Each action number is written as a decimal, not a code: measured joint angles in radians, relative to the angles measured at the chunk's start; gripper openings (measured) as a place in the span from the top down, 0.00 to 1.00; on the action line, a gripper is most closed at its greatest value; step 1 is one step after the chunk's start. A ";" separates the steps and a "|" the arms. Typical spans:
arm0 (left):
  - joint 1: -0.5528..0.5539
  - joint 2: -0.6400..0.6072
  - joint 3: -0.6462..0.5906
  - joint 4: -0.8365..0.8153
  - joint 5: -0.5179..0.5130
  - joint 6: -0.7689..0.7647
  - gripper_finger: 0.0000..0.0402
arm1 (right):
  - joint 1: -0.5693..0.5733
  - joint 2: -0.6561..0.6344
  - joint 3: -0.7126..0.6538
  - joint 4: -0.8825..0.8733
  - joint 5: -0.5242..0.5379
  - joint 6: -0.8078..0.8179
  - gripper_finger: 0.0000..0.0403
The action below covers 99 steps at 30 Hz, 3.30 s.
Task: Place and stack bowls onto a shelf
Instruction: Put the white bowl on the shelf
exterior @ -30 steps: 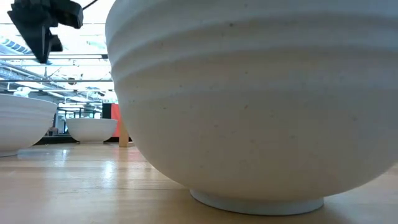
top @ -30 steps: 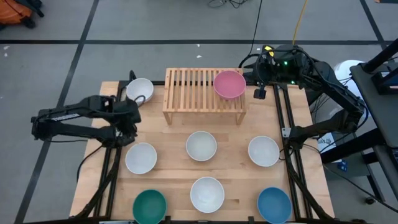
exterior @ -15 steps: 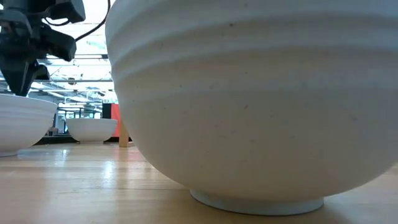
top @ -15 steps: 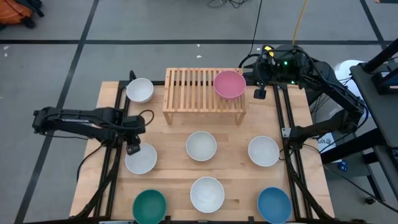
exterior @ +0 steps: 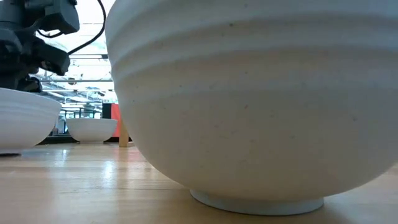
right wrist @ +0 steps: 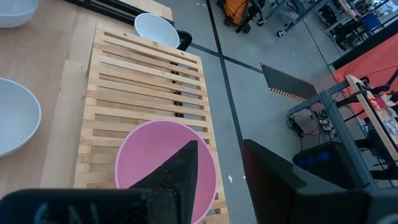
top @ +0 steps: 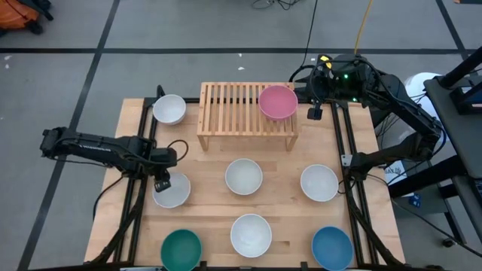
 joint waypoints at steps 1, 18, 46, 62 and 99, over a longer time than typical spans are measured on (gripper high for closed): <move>0.000 0.000 0.000 0.007 0.000 -0.014 0.73 | 0.000 0.000 0.000 0.000 0.000 0.000 0.70; 0.000 0.001 0.116 0.033 -0.071 0.019 0.73 | 0.000 0.000 0.000 0.000 0.000 0.000 0.70; 0.000 0.112 0.055 -0.080 -0.074 -0.024 0.73 | 0.000 0.000 0.000 0.000 0.000 0.000 0.70; 0.000 0.123 0.055 -0.044 -0.062 -0.035 0.92 | 0.000 0.000 0.000 -0.001 0.000 0.000 0.70; 0.262 0.441 1.122 -0.500 -0.246 0.082 0.97 | 0.000 0.000 0.000 0.000 0.000 -0.090 0.70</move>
